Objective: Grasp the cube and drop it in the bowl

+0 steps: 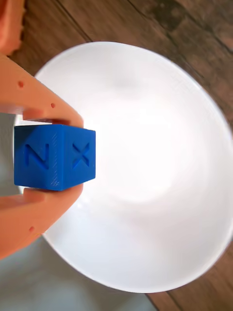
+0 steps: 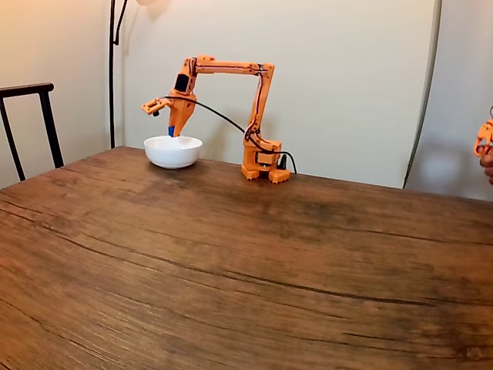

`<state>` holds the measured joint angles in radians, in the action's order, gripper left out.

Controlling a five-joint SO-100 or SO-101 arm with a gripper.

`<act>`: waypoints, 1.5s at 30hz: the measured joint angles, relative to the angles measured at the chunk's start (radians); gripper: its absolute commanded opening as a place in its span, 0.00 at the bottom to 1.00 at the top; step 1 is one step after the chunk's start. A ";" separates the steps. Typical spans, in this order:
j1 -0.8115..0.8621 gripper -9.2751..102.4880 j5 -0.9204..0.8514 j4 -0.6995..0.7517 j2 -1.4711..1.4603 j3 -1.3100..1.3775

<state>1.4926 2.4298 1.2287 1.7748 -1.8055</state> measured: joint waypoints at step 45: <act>-0.821 0.09 -0.417 0.439 0.545 0.172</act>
<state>0.6719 2.0126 1.6674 2.3194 -1.6337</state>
